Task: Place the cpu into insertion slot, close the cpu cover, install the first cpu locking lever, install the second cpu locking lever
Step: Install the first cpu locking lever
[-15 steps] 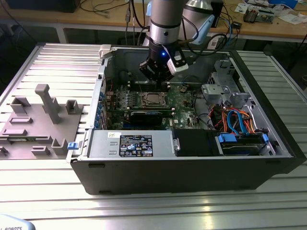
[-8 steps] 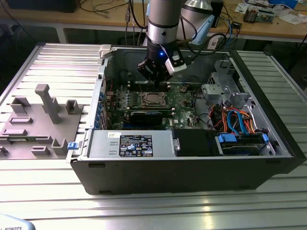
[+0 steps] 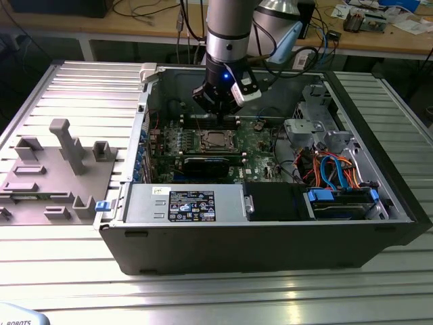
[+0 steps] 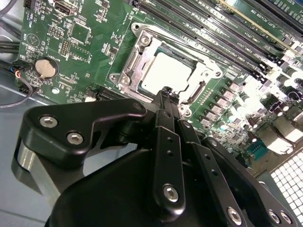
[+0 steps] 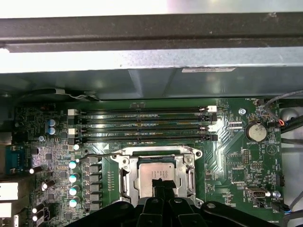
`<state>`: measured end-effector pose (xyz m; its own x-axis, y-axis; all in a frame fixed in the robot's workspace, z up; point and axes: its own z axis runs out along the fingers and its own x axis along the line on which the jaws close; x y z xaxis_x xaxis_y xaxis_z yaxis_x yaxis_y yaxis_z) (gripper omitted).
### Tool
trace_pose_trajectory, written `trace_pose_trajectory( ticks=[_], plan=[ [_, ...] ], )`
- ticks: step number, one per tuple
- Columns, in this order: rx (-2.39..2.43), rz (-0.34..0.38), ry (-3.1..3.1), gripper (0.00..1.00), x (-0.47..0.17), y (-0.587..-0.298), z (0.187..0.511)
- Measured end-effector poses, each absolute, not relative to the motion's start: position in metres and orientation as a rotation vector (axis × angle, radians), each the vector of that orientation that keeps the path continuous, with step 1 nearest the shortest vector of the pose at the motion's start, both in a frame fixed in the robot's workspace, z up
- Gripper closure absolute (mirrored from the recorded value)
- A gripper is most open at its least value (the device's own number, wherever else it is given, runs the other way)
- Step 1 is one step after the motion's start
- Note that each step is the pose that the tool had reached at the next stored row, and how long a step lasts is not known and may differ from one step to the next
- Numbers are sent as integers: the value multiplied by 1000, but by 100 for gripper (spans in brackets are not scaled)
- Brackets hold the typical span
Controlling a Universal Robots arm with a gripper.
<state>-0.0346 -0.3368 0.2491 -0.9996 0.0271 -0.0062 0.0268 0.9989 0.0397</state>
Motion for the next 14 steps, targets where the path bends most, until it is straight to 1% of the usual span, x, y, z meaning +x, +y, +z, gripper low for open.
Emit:
trace_pose_trajectory(
  ticks=[14],
  plan=[
    [42,62,3134,89,-39,-337,249]
  ],
)
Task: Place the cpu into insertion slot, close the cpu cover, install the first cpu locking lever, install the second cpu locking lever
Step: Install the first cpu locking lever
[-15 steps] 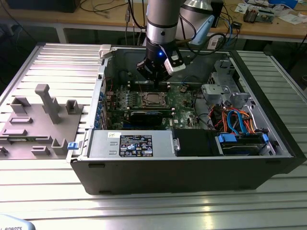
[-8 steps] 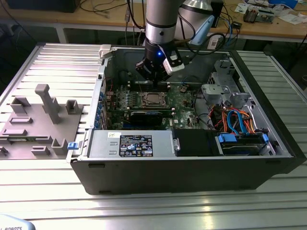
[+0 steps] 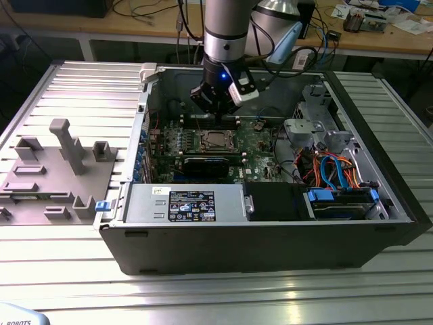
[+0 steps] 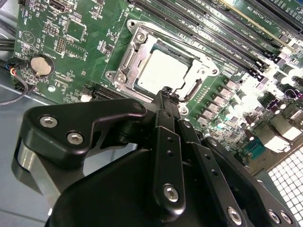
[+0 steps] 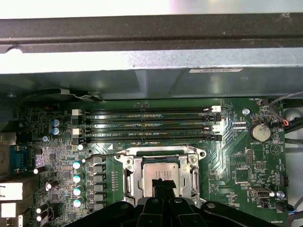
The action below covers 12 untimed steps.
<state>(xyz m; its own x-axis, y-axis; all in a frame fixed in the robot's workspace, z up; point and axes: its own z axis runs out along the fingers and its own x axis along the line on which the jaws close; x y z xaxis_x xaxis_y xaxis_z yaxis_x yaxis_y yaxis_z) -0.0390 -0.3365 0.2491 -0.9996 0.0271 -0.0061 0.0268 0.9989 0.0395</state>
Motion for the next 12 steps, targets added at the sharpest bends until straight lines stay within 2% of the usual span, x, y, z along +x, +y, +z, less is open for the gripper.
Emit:
trace_pose_trajectory(
  ticks=[12],
  plan=[
    [42,62,3134,89,-42,-335,249]
  ],
)
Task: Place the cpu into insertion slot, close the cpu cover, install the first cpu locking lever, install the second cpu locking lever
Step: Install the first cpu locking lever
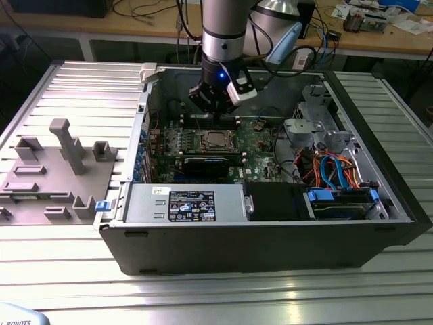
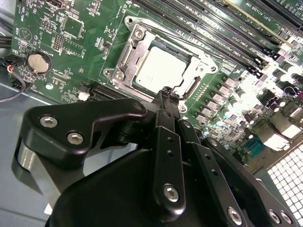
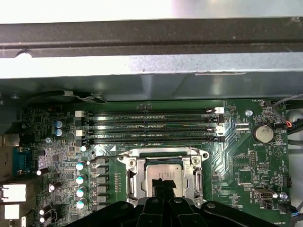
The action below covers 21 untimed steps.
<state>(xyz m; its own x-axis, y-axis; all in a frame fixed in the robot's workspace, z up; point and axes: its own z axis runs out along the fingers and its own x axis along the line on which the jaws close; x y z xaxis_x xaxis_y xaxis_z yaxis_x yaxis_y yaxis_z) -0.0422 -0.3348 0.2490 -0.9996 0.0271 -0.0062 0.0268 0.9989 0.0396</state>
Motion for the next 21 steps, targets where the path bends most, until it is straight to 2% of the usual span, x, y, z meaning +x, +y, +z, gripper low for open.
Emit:
trace_pose_trajectory(
  ticks=[21],
  plan=[
    [42,62,3134,89,-51,-330,249]
  ],
)
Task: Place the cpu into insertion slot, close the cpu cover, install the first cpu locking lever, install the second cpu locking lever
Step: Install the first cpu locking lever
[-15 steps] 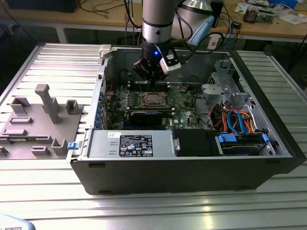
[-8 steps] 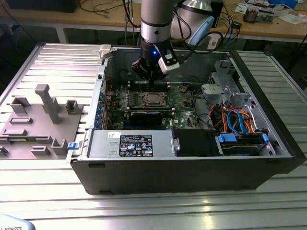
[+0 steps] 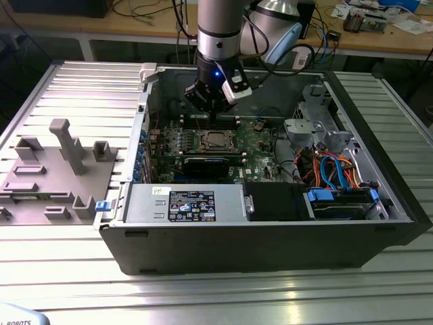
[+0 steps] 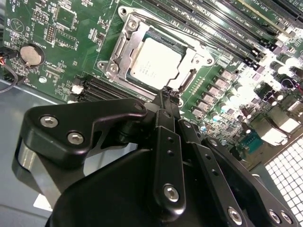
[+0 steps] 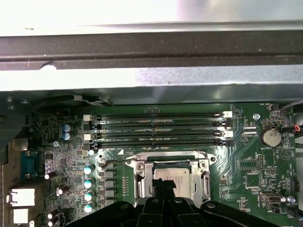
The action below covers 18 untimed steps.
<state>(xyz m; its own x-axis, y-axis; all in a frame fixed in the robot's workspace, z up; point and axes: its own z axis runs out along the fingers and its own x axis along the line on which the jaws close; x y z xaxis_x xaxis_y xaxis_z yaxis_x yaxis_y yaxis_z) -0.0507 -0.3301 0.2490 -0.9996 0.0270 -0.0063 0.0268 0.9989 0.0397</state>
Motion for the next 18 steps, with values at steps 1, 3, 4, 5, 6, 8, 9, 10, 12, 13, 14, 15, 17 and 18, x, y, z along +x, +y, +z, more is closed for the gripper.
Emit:
trace_pose_trajectory(
  ticks=[1,3,4,5,6,8,9,10,12,13,14,15,17,18],
  plan=[
    [42,62,3134,89,-51,-330,249],
    [42,62,3134,89,-52,-329,249],
    [42,62,3134,89,-52,-328,249],
    [42,62,3134,89,-52,-327,249],
    [42,62,3134,89,-53,-327,249],
    [42,62,3134,89,-54,-326,249],
    [42,62,3134,89,-55,-325,249],
    [42,62,3134,89,-55,-325,249],
    [42,62,3134,89,-57,-325,249],
    [42,62,3134,89,-57,-325,249],
    [42,62,3134,89,-59,-325,249],
    [42,62,3134,89,-60,-325,249],
    [42,62,3134,89,-63,-325,249],
    [42,62,3134,89,-64,-325,249]
  ],
)
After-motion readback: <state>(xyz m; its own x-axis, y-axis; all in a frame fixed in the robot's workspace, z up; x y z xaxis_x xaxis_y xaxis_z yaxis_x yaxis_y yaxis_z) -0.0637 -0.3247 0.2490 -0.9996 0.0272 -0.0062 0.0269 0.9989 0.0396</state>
